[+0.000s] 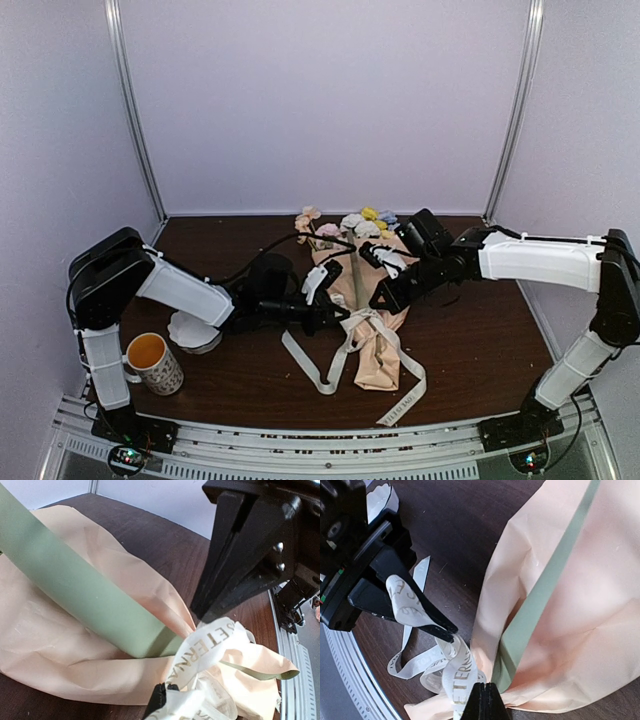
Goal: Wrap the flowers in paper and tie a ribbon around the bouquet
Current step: Cross the half-tied ribbon over the folded bouquet, then tie the half-tied ribbon around the folded bouquet, then adjust the ribbon on the folded bouquet.
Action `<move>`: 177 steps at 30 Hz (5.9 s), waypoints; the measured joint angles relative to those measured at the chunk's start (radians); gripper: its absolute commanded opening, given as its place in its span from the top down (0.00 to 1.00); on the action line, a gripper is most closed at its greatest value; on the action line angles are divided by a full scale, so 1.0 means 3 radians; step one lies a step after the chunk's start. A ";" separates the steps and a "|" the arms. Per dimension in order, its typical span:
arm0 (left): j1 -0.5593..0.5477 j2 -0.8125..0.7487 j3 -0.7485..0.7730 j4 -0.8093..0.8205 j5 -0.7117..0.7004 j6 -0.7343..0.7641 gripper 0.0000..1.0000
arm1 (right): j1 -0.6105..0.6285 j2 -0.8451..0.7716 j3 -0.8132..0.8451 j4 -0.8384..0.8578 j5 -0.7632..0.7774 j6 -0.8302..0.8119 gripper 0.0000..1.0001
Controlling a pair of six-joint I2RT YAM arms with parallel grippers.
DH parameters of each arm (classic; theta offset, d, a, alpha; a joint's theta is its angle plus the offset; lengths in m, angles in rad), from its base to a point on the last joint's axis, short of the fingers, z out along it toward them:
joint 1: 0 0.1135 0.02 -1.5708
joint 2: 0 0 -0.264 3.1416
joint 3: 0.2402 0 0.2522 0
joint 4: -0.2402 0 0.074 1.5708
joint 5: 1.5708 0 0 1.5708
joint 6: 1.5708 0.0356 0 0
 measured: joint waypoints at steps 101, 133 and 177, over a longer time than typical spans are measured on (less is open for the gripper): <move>0.0048 0.0008 -0.0094 -0.0404 -0.0052 -0.0300 1.00 | -0.0534 -0.1596 -0.2486 0.1225 0.0601 0.1761 1.00; 0.0458 0.0092 -0.0294 -0.0621 -0.0043 -0.0605 1.00 | -0.1147 -0.1453 -0.2926 0.1803 0.0193 0.2141 1.00; 0.0409 -0.0846 -0.0256 -0.1321 -0.0769 -0.0172 0.16 | -0.0237 -0.1968 -0.1900 0.0907 0.0116 0.1490 0.47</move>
